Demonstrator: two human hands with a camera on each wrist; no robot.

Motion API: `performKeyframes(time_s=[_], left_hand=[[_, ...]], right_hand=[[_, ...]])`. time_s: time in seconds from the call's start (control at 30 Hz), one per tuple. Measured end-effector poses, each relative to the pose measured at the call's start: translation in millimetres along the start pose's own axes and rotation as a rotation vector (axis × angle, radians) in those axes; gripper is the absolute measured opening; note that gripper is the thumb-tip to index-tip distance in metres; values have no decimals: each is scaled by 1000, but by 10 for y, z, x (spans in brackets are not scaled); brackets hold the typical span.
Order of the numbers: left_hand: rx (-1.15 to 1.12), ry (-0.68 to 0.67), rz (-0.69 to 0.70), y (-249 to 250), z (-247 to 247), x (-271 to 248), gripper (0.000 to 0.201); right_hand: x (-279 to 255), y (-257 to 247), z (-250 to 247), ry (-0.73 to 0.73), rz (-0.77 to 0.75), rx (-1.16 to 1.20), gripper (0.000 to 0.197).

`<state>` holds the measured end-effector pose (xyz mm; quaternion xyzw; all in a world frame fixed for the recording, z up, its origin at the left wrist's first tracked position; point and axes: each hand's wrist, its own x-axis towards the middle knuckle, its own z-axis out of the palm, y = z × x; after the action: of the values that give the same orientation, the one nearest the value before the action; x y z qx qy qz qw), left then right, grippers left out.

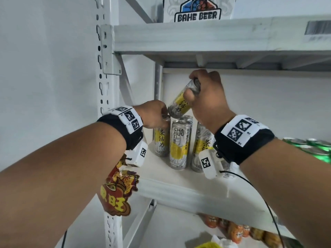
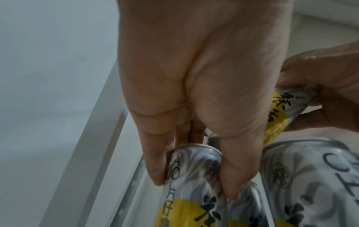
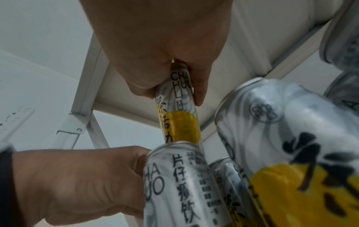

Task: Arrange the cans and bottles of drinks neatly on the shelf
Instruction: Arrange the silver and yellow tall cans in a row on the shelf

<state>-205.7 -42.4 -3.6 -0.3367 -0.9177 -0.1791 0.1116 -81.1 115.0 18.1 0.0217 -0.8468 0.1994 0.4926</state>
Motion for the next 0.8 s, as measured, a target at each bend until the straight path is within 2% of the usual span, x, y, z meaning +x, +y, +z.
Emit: performKeyframes(time_s=[0.07, 0.1, 0.17, 0.23, 0.33, 0.4, 0.57, 0.63, 0.8], left_hand=[[-5, 12, 8, 32, -41, -4, 55], [-15, 38, 13, 55, -68, -16, 63], [-38, 137, 49, 102, -146, -49, 81], [-85, 254, 122, 187, -235, -126, 86], [-142, 346, 218, 386, -325, -276, 67], [-160, 384, 231, 522, -362, -396, 53], [-272, 399, 230, 840, -293, -701, 46], [-327, 390, 226, 1043, -199, -807, 43], [-459, 354, 218, 1689, 98, -958, 38]], right_hand=[[-16, -16, 18, 16, -7, 2, 38], [-26, -25, 23, 28, -14, 9, 38], [-50, -60, 6, 64, -28, 38, 39], [-80, -104, -38, 102, -50, 66, 41], [-118, -175, -134, 118, -81, 97, 40], [-160, -224, -238, 102, -91, 129, 38], [-320, -204, -632, 61, -108, 189, 41], [-396, -113, -825, 47, -48, 302, 51], [-687, 277, -1307, -7, 237, 709, 67]])
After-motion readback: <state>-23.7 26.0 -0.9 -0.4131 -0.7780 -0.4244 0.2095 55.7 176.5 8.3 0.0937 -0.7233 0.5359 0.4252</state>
